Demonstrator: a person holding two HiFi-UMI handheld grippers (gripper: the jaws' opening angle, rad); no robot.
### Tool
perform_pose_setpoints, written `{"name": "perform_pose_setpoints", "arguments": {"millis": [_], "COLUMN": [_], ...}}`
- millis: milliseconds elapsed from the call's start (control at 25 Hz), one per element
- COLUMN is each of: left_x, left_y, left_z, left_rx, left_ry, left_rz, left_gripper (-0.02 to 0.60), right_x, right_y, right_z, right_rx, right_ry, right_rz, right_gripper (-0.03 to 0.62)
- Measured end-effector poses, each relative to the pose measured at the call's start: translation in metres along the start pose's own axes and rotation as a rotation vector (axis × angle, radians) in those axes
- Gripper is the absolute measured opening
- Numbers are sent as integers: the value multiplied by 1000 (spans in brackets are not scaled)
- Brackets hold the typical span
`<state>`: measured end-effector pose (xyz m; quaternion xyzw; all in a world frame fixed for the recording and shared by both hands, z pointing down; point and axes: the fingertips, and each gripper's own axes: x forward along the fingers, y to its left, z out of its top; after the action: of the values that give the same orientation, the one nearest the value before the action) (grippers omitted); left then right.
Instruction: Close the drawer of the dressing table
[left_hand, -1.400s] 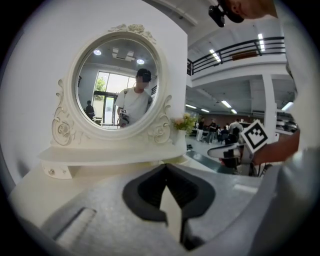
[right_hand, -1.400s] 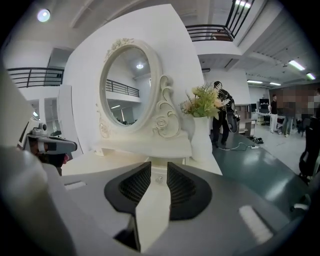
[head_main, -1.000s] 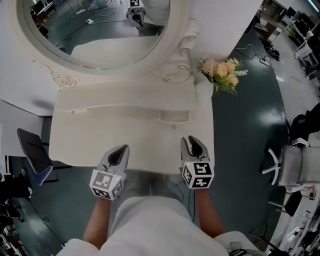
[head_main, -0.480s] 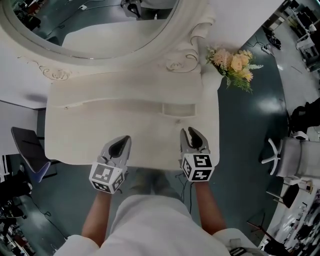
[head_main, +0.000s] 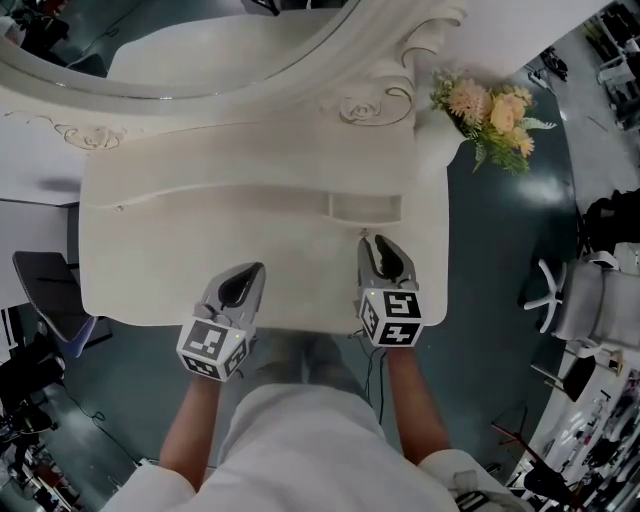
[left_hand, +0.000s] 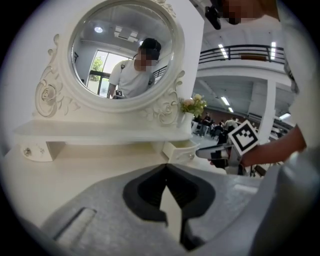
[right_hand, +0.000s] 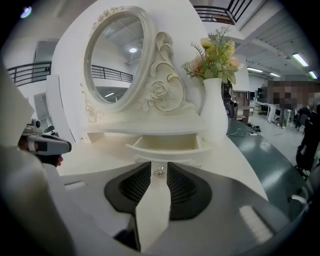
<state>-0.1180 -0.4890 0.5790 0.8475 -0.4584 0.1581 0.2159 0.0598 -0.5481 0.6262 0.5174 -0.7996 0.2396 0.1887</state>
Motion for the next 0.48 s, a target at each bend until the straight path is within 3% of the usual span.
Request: {"name": "perform_pose_setpoints", "arguments": {"millis": [480], "left_x": [24], "left_y": [8], "left_z": [-9], "left_rx": [-8], "left_ry": [30], "left_rz": [-21], "left_gripper": [-2], "right_x": [26], "right_y": [-5], "right_z": [-16], "right_rx": [19], "right_ry": [35], "right_rz": [-11], "right_gripper": [87]}}
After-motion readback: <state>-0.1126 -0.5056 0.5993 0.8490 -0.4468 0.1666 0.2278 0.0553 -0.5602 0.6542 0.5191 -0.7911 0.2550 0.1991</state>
